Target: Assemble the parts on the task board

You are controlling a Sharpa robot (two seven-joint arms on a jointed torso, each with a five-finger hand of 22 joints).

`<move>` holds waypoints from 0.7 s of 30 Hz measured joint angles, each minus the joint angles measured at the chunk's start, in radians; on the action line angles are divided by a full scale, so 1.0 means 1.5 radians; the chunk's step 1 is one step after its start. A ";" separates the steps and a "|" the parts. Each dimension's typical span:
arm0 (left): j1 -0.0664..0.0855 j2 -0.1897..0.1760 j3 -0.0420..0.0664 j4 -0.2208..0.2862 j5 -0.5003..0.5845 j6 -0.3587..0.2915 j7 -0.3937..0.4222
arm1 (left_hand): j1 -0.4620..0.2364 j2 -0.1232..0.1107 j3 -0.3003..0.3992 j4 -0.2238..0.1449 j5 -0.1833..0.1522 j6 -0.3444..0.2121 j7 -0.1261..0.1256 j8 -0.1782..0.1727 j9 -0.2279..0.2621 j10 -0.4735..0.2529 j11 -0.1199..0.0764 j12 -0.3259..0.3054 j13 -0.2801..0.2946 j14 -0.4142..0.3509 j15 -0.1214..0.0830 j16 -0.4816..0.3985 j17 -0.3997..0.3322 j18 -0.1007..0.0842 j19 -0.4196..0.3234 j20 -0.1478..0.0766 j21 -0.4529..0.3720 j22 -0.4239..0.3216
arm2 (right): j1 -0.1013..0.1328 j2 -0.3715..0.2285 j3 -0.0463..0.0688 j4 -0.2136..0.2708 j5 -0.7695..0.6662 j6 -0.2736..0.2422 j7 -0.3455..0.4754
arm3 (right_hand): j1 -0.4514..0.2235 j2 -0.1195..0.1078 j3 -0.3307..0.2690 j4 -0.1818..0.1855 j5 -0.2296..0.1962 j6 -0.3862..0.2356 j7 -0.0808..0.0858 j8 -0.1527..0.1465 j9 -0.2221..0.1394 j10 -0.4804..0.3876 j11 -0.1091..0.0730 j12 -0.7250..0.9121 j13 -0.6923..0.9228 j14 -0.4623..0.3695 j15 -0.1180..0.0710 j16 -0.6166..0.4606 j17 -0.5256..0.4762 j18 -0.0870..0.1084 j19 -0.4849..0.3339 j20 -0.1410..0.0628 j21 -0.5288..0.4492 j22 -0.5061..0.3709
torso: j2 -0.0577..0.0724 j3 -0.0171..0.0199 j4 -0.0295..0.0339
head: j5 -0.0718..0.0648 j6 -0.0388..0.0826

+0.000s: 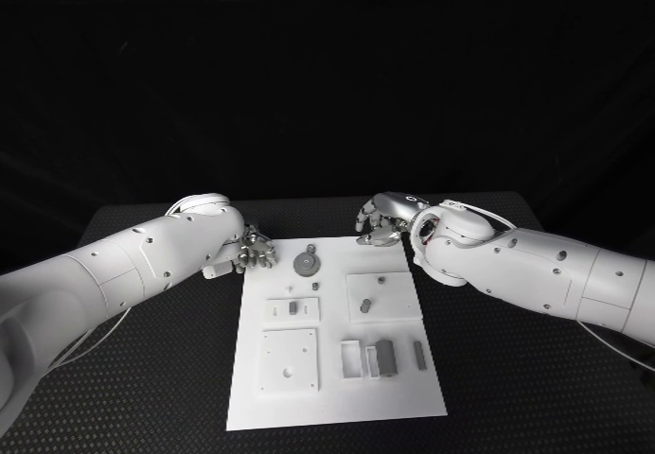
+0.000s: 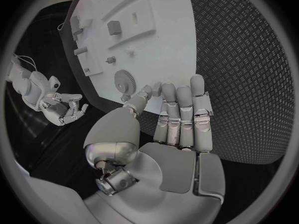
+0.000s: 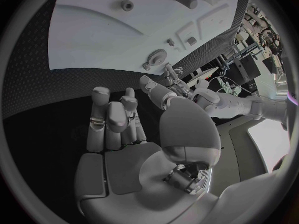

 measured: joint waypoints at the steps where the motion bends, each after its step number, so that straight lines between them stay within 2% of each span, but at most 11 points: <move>1: 0.000 0.000 0.000 0.000 0.002 0.000 0.001 | 0.004 -0.004 0.009 0.005 0.000 0.001 0.001 0.002 0.000 0.000 0.000 0.000 0.000 0.000 0.000 0.000 -0.001 0.000 0.000 0.000 0.000 0.000 | 0.000 0.000 0.000 0.000 0.000 0.000 0.000 | 0.000 0.000 0.000 0.000 0.000 0.000 0.000 0.000 0.000 0.000 0.000 0.000 0.000 0.000 0.000 0.000 0.000 0.000 0.000 0.000 0.000 0.000 | 0.000 0.0000 0.0000 | 0.000 0.000; 5: 0.000 0.000 0.000 -0.001 0.008 -0.002 0.002 | 0.010 -0.001 0.021 0.010 0.000 0.005 -0.001 0.005 0.001 0.000 0.000 0.000 0.000 0.000 0.000 0.002 -0.001 0.000 0.000 0.000 0.000 0.000 | 0.000 0.000 0.000 -0.001 0.000 0.001 0.000 | 0.000 0.000 0.000 0.000 0.000 0.000 0.000 0.000 0.000 0.000 0.000 0.000 0.000 0.000 0.000 0.000 0.000 0.000 0.000 0.000 0.000 0.000 | 0.000 -0.0001 0.0000 | 0.000 -0.001; 15: 0.000 -0.005 0.000 0.000 0.042 -0.009 0.007 | 0.038 0.027 0.045 -0.001 0.000 0.034 -0.011 0.023 0.008 0.003 -0.007 0.003 -0.001 0.000 0.000 0.006 -0.003 0.000 0.000 0.000 0.000 0.000 | 0.000 0.001 0.000 -0.001 0.000 0.003 -0.001 | 0.000 0.000 0.000 0.000 0.000 0.000 0.000 0.000 0.000 0.000 0.000 0.000 0.000 0.000 0.000 0.000 0.000 0.000 0.000 0.000 0.000 0.000 | 0.000 -0.0002 0.0001 | 0.000 -0.001; 21: 0.000 -0.013 0.000 0.009 0.060 -0.014 0.008 | 0.048 0.033 0.045 -0.001 -0.003 0.038 -0.012 0.031 0.009 0.005 -0.010 0.003 -0.002 0.000 0.000 0.006 -0.003 0.000 0.000 0.000 0.000 0.000 | 0.000 0.001 0.000 -0.002 0.000 0.004 -0.001 | 0.000 0.000 0.000 0.000 0.000 0.001 -0.001 0.000 0.001 0.000 0.000 0.000 0.000 0.000 0.000 0.000 0.000 0.000 0.000 0.000 0.000 0.000 | 0.000 0.0000 0.0001 | 0.000 -0.002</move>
